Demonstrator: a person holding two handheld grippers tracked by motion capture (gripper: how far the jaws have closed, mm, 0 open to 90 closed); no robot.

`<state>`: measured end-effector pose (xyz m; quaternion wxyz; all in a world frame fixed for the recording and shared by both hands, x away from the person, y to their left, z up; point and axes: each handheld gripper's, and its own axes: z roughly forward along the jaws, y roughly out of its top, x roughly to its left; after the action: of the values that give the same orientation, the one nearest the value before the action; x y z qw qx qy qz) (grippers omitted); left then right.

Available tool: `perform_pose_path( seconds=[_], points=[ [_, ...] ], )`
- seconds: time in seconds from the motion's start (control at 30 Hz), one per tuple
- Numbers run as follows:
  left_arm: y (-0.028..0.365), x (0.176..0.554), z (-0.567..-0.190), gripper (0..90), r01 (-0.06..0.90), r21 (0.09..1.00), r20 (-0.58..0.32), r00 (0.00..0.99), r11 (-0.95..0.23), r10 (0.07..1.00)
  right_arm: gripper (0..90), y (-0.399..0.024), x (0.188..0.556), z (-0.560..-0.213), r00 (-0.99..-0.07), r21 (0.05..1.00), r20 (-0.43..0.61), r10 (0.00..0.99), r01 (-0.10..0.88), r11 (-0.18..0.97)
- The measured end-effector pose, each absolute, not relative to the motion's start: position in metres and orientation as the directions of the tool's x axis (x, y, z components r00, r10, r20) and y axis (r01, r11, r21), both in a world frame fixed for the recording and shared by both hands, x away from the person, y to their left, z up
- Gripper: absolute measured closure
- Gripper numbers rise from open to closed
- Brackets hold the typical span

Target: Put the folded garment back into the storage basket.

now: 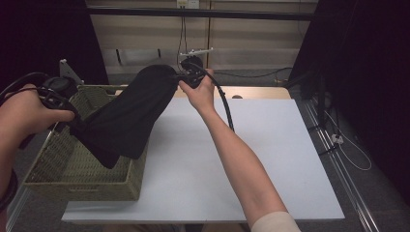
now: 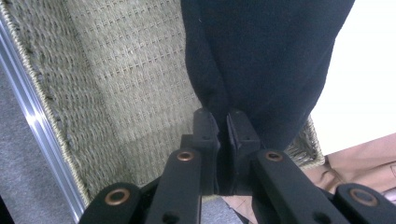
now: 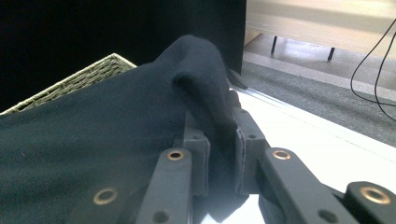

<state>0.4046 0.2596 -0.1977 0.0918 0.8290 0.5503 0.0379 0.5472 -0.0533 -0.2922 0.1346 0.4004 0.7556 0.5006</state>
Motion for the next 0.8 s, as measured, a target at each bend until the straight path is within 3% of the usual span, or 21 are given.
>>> perform_pose_path(
  seconds=[0.8],
  points=[
    [0.287, 0.383, -0.192, 84.3, 0.933, 0.18, -0.033, 0.322, -0.312, 0.946, 78.4, 0.002, 0.56, -0.286, -0.704, 0.861, 0.195, 0.683, 0.457, 0.225]
  ],
)
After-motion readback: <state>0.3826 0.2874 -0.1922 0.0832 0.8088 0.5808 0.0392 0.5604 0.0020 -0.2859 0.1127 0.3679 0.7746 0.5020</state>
